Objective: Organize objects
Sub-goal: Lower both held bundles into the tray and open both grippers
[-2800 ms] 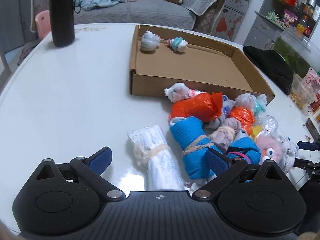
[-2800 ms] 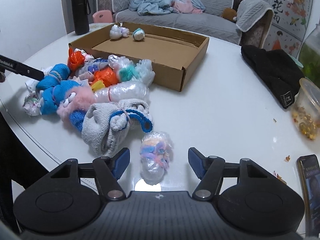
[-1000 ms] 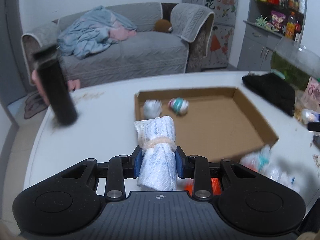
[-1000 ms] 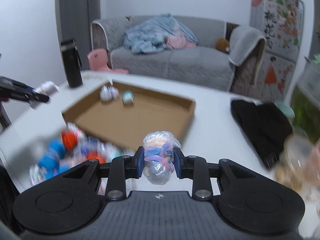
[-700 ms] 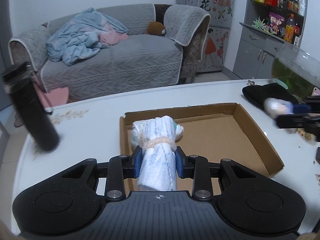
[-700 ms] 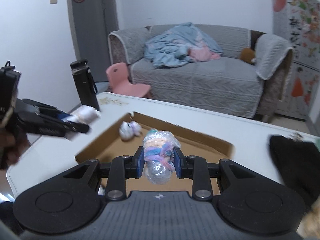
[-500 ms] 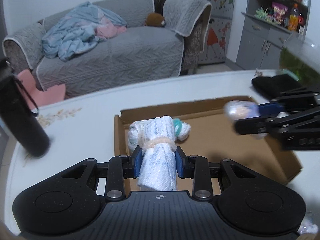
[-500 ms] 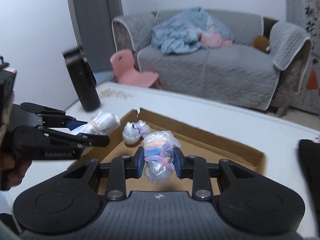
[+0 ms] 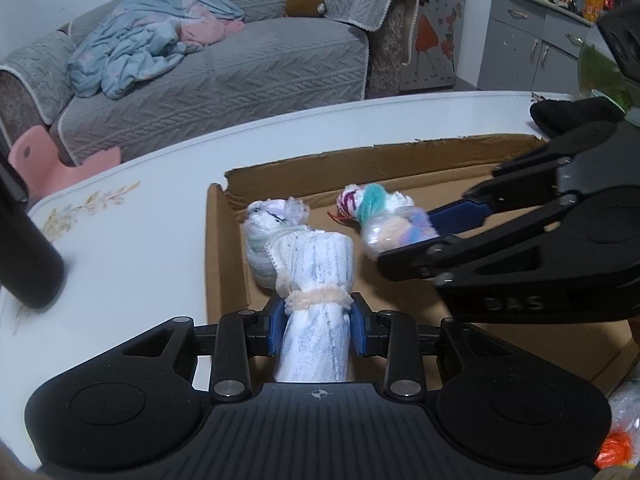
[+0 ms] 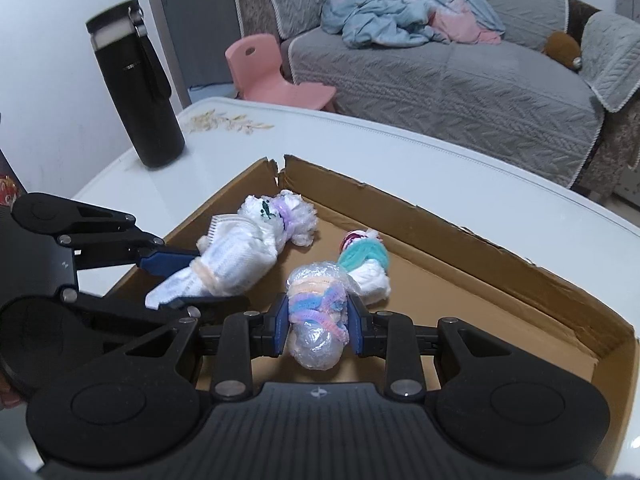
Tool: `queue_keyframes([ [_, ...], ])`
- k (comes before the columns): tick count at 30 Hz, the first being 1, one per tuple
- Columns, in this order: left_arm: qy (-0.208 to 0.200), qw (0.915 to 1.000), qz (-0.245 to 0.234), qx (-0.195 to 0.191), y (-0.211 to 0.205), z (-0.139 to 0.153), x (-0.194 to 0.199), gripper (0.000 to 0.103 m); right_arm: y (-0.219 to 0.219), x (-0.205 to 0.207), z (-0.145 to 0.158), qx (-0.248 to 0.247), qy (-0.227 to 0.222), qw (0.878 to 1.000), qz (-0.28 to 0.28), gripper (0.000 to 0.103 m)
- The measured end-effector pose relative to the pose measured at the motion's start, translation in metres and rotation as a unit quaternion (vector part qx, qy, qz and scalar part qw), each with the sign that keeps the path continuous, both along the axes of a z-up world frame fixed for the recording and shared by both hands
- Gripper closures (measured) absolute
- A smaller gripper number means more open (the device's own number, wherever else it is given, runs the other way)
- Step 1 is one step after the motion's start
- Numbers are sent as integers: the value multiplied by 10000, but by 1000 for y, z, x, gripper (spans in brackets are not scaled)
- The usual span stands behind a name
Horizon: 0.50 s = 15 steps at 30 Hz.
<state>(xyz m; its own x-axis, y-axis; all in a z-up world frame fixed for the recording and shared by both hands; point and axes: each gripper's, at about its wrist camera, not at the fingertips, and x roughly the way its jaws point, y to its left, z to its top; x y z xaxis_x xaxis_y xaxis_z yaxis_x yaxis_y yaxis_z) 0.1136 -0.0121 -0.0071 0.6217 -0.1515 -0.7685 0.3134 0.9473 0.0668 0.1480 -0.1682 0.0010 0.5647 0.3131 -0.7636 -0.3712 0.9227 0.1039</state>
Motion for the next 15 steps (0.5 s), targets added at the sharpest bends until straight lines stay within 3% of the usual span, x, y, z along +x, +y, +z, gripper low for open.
queue_keyframes([
  [10, 6, 9997, -26, 262, -9, -9, 0, 59, 5, 12, -11, -80, 299, 9995, 71, 74],
  [15, -12, 9993, 32, 376, -8, -7, 1, 54, 2, 10, -6, -26, 312, 9995, 2, 64],
])
